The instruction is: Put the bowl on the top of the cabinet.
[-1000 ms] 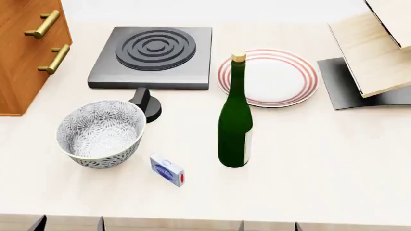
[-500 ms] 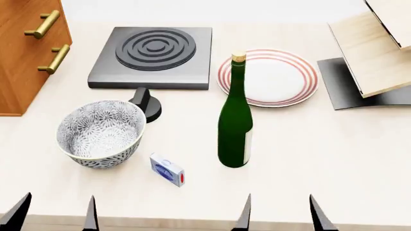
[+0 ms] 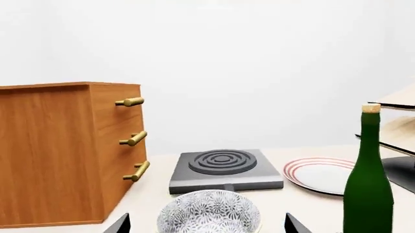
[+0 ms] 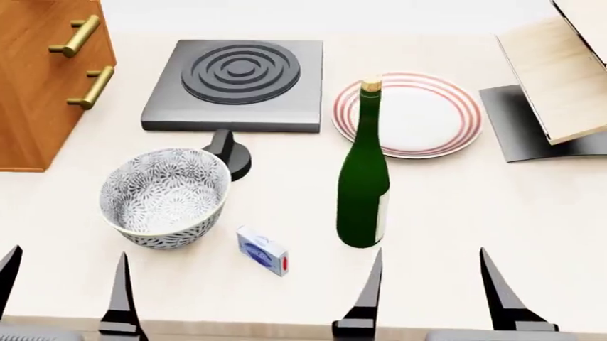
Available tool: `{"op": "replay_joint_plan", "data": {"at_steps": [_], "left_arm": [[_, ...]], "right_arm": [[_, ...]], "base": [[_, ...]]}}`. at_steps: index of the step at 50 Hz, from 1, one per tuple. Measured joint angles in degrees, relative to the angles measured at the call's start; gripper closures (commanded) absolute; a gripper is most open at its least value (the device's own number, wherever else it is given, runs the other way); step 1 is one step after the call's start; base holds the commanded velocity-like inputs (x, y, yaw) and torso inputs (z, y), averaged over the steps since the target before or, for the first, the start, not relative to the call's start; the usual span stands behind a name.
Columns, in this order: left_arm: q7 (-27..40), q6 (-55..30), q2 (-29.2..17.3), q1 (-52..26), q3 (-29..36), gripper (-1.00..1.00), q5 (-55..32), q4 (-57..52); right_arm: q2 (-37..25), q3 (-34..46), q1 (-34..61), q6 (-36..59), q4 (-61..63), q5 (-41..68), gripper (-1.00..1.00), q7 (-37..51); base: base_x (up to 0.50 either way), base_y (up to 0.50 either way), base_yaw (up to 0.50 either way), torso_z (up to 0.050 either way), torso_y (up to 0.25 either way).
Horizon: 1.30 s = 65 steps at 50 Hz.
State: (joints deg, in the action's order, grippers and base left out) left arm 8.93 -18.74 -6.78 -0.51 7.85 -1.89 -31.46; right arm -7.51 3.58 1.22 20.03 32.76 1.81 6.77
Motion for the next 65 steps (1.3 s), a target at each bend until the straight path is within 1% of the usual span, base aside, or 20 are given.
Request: {"op": "replay_joint_plan", "data": {"at_steps": [6,15,32,42,65], "left_arm": [[0.47,-0.66,-0.51,0.21,0.19,-1.0,-0.27,-1.54],[1.16,-1.02,-1.21,0.59,0.47,-1.0,-0.52,-2.84],[2.25,-1.22,-1.97,0.96,1.27,-1.0,-1.13,-4.02],[2.8,-1.35,-2.53,1.08,1.45,-1.0,-1.52,-4.61],[3.93,-1.3,-3.48,1.46,2.19,-1.0,-2.21,-5.52]], "right_arm": [[-0.37,0.23,0.09,0.14,0.3,0.21,-1.0,0.41],[-0.65,0.32,-0.11,-0.09,0.65,0.78,-1.0,1.1],[-1.52,0.83,-0.44,-0.3,0.92,1.05,-1.0,2.29],[-1.79,1.1,-0.56,-0.49,1.32,1.56,-1.0,2.83],[-2.72,1.78,-0.69,-0.89,1.22,2.13,-1.0,3.95]], "base": [[0.0,0.5,0.0,0.0,0.0],[0.0,0.05,0.0,0.0,0.0],[0.0,0.49,0.0,0.0,0.0],[0.0,0.1,0.0,0.0,0.0],[0.0,0.5,0.0,0.0,0.0]]}}
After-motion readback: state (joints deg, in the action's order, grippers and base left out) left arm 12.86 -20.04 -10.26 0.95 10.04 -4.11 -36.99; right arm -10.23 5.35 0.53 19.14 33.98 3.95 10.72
